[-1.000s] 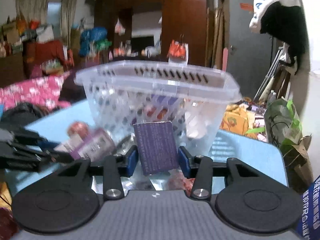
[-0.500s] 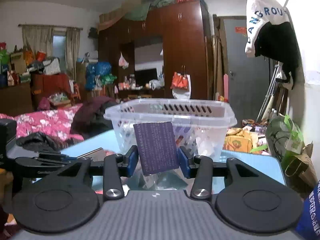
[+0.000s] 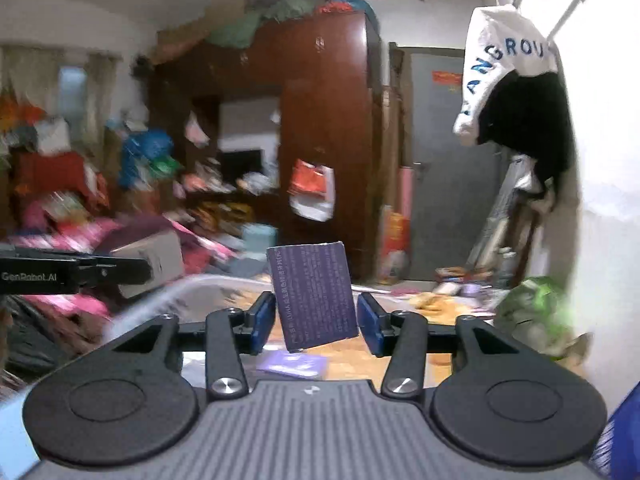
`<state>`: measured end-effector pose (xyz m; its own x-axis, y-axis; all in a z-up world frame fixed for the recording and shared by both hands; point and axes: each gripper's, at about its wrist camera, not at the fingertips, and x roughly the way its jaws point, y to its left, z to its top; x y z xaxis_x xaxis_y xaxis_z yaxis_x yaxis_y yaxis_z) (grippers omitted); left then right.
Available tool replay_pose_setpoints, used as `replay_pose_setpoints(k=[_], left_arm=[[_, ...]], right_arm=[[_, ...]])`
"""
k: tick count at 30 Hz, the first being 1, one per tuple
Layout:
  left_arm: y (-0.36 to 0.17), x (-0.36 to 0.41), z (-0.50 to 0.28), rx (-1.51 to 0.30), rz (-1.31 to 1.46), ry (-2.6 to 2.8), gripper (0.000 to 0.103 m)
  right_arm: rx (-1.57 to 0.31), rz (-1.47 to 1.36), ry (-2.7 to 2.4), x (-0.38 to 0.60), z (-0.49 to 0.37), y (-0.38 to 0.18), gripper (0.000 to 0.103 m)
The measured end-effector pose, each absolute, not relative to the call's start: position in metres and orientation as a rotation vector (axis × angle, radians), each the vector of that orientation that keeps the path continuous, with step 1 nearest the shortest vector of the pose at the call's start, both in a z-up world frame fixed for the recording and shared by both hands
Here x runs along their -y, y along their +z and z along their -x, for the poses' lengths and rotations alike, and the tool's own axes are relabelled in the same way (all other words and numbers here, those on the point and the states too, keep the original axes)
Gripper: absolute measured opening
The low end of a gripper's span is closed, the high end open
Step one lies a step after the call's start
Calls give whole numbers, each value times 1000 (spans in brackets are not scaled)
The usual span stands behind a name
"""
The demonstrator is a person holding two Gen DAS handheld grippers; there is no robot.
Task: Organize objects
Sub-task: 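Move both held items over the white basket and open both tools, then grasp the pink tissue pack with the left tool while the right tool grasps the red wrapped ball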
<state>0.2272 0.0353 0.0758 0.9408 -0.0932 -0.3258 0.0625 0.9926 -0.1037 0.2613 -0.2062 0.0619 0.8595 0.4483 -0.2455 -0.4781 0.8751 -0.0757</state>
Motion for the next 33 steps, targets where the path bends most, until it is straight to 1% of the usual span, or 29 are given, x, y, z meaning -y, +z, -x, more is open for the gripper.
replay_pose_setpoints(k=[1,2,3,4,5,6,7,8,11,12,13,14,15,17,18,23,28,30,33], left_arm=[[71,-38,-230,-362,110,-62,67],[67,-40,-226,-369,137,-81,67],[65,-42,-213,-323,162,-114,67],[62,-42,-196,-260,165,-143,73],[60,-41,-182,-238,160,-146,83],[55,-39,-170,-240,153,-139,87],[48,-36,-157,-248,141,-140,89],[36,-32,-144,-264,120,-159,89],[-4,-19,-114,-357,73,-206,89],[-15,-15,-106,-375,61,-212,89],[-22,-13,-99,-375,54,-206,89],[-29,-9,-93,-383,35,-190,89],[-34,-6,-90,-394,20,-172,89],[-40,-2,-87,-397,18,-178,89],[-40,1,-89,-407,9,-198,89],[-49,17,-93,-429,-42,-217,89],[-60,28,-94,-446,-47,-209,89],[-63,32,-97,-457,-49,-214,89],[-71,46,-103,-503,-115,-226,87]], right_arm=[[-222,131,487,210,-259,60,77],[-220,118,502,214,-255,59,88],[-212,103,521,222,-248,58,92],[-199,91,529,230,-240,57,93],[-190,78,520,238,-232,56,99],[-183,53,506,249,-224,54,103],[-181,16,512,263,-215,49,103],[-186,-11,531,272,-208,44,103],[-307,9,541,289,-207,12,103],[-357,44,538,289,-210,-3,97],[-390,66,536,290,-212,-16,89],[-424,53,545,294,-216,-28,67],[-459,17,561,298,-220,-35,52],[-499,-28,587,301,-227,-46,52],[-520,-17,586,298,-230,-50,54],[-568,2,601,282,-233,-60,56],[-560,-5,576,280,-237,-61,56],[-577,10,572,277,-239,-63,53],[-569,29,560,274,-241,-61,53]])
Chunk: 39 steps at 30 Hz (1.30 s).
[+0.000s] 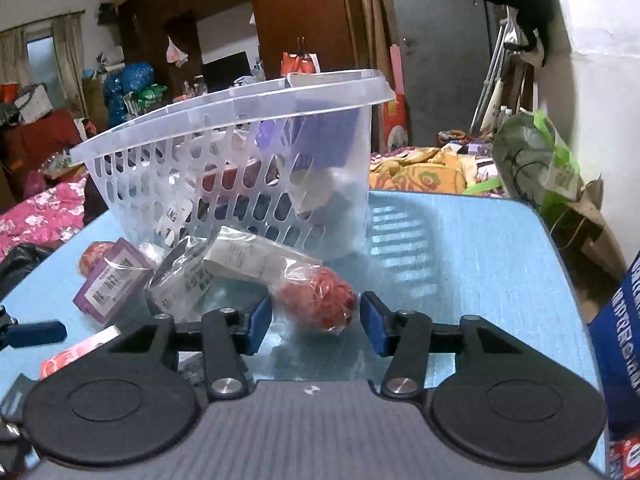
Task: Organize objects
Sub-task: 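Grasp the pink tissue pack with the left tool while the right tool grasps the red wrapped ball, then carry both items over the basket and open both tools to drop them, then grasp the purple box with the left tool while the right tool grasps the silver packet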
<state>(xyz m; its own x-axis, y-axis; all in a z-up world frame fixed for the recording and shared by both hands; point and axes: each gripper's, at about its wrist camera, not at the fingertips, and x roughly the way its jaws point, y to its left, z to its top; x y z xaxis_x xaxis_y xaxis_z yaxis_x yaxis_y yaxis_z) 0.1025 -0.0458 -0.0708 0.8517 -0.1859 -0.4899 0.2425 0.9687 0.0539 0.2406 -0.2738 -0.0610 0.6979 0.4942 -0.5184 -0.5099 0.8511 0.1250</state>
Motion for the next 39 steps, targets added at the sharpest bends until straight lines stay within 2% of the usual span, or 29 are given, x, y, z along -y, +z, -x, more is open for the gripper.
replay_pose_setpoints(k=[1,4,13,21,26,31,32,34,35,36,39], left_arm=[[-73,49,-102,-498,-131,-231,86],[-71,47,-96,-462,-119,-231,59],[-50,-2,-55,-276,61,-244,58],[-4,-48,-70,-185,143,-207,58],[60,-49,-122,-147,145,-197,58],[77,-42,-200,-279,160,-164,59],[74,-42,-212,-300,166,-146,67],[68,-38,-229,-350,156,-98,81],[65,-37,-234,-365,150,-78,81],[63,-36,-237,-375,140,-68,81],[61,-37,-222,-346,106,-86,81]], right_arm=[[-568,27,561,274,-241,-61,53],[-540,30,553,275,-235,-58,49],[-373,-11,593,288,-175,-32,48],[-235,-17,655,272,-152,3,48],[-178,-53,672,249,-183,46,48],[-225,5,593,216,-239,60,49],[-223,25,596,213,-243,58,52],[-214,84,544,202,-247,54,67],[-211,105,526,202,-245,52,92],[-198,114,515,201,-242,51,102],[-193,60,549,216,-223,47,103]])
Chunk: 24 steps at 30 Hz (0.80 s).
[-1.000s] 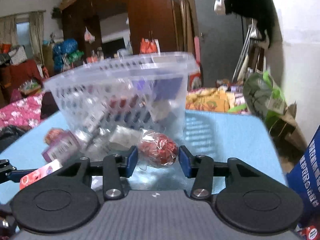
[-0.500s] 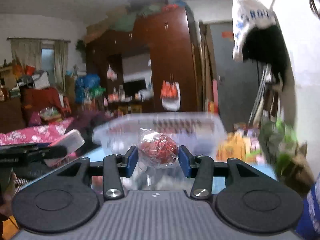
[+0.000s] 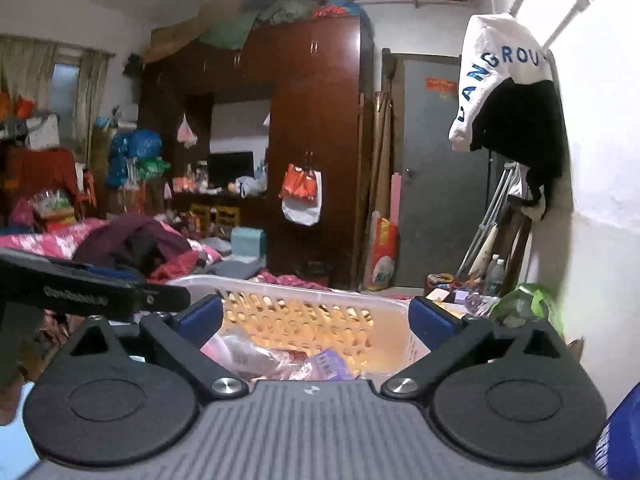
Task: Organize objects
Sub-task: 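Grasp the purple box with the left tool while the right tool grasps the silver packet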
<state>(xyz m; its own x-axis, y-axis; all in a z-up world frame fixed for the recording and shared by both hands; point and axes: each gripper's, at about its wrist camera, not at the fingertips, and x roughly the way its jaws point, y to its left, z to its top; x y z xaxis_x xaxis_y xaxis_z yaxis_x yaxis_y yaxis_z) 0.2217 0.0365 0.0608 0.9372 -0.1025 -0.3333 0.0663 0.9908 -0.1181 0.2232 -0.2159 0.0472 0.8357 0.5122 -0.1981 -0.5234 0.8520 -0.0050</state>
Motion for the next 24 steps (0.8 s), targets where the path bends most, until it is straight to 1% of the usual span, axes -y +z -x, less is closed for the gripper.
replay_pose_setpoints(k=[2,3,4,5,7,10,12,21,22,24], left_arm=[[59,-39,-193,-300,78,-85,83],[52,-40,-174,-263,71,-94,88],[44,-42,-157,-234,67,-99,100],[31,-42,-143,-226,64,-100,103],[5,-38,-130,-295,65,-121,103],[-26,-34,-130,-405,117,-194,98],[-33,-30,-135,-436,126,-214,94],[-43,-14,-151,-490,87,-216,94],[-44,-14,-152,-492,90,-216,91],[-48,-13,-153,-502,89,-213,79]], right_arm=[[-201,36,571,231,-203,40,103],[-207,32,581,239,-192,32,103],[-220,33,597,246,-183,20,103],[-249,38,614,252,-176,6,103],[-360,50,648,260,-171,-24,103],[-495,28,678,259,-187,-46,103],[-504,20,676,260,-187,-52,103],[-529,136,668,234,-182,-66,103],[-522,145,660,234,-181,-65,103],[-503,158,652,236,-176,-66,103]])
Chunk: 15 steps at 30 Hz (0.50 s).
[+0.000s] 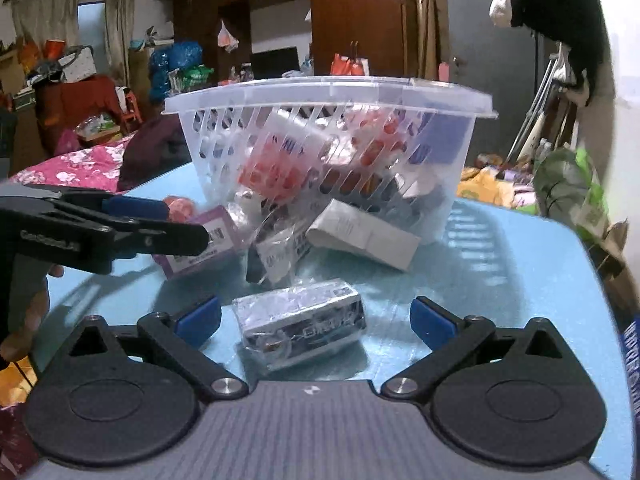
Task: Organize objects
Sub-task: 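Grasp the purple box with the left tool while the right tool grasps the silver packet, then lift both items over the basket and open both tools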
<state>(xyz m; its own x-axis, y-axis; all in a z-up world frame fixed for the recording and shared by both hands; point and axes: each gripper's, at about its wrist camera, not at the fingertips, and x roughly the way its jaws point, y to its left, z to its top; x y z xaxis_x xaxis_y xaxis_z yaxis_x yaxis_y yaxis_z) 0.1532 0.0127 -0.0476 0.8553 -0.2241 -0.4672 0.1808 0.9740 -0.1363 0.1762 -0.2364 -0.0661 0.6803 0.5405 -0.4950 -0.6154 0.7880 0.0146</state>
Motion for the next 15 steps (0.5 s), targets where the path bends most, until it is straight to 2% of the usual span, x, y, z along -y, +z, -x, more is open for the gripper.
replay_pose_setpoints(k=[1,2,4,6,10,15], left_arm=[[-49,-11,-154,-508,78,-212,67],[-52,-9,-155,-523,63,-210,58],[-54,-5,-156,-538,48,-217,57],[-54,-3,-154,-533,32,-225,56],[-53,-9,-150,-500,63,-263,55],[-49,-15,-127,-359,70,-299,55]], right_arm=[[-505,165,650,235,-176,-67,102],[-510,178,646,234,-176,-68,96],[-521,215,644,228,-175,-71,87],[-519,246,645,226,-173,-72,72],[-478,217,649,232,-169,-72,70],[-397,98,658,252,-162,-69,69]])
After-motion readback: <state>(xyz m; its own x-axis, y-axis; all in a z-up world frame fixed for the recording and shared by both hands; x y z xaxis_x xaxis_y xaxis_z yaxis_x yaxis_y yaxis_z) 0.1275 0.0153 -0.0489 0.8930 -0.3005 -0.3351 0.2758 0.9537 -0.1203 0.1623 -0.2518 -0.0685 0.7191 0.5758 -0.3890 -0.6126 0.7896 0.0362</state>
